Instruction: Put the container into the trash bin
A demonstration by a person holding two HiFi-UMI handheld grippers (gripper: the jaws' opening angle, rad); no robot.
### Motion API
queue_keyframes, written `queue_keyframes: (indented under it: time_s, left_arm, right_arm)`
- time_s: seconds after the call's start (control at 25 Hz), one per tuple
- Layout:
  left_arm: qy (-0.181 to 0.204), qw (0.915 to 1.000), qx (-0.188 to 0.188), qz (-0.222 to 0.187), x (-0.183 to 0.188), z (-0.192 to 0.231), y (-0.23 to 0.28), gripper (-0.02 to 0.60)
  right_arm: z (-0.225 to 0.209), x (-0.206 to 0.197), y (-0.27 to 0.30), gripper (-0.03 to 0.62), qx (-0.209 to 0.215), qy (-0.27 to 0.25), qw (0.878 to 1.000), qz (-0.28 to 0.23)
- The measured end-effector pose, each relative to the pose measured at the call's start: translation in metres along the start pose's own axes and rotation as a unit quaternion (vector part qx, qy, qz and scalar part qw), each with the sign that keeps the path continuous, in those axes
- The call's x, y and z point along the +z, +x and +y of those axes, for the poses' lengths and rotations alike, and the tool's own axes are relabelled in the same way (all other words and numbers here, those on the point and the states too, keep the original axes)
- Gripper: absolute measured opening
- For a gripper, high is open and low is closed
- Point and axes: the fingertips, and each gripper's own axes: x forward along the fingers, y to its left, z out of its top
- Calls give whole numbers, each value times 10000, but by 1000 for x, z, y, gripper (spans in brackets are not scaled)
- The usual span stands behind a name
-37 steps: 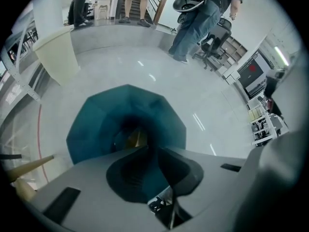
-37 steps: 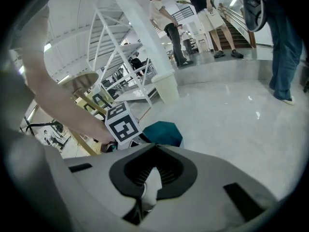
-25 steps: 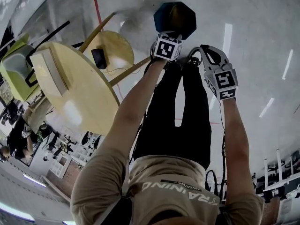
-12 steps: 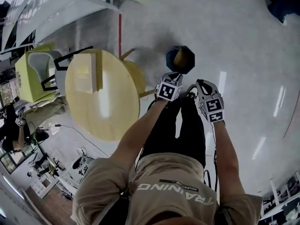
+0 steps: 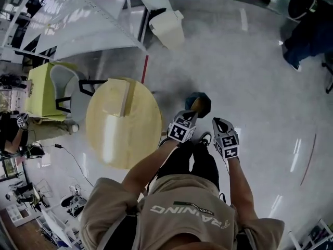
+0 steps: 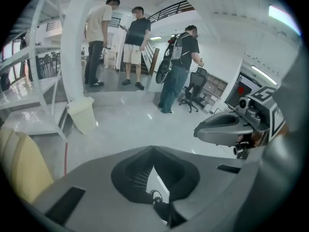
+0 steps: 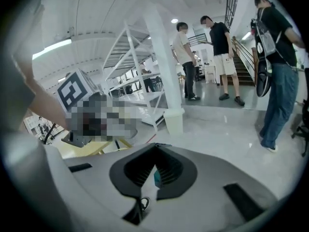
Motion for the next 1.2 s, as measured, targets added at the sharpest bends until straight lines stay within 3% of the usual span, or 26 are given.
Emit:
queue_keyframes:
  time_s: [0.2, 0.56, 0.92, 1.2]
  left_arm:
    - [-70, 9979, 95, -639, 38, -13, -60, 3]
    - [250, 9889, 292, -1436, 89, -18, -150, 3]
    - [430, 9752, 318, -2146, 120, -25, -201, 3]
    - [636, 9630, 379, -2592, 131, -40, -228, 2]
  right_arm:
    - [15, 37, -34, -2, -25, -145, 9992, -371]
    - [53, 120, -87, -2, -98, -465, 9933, -1051]
    - [71, 161, -124, -3, -343, -520, 9855, -1576]
    - [80, 167, -148, -3, -367, -533, 9818, -1787]
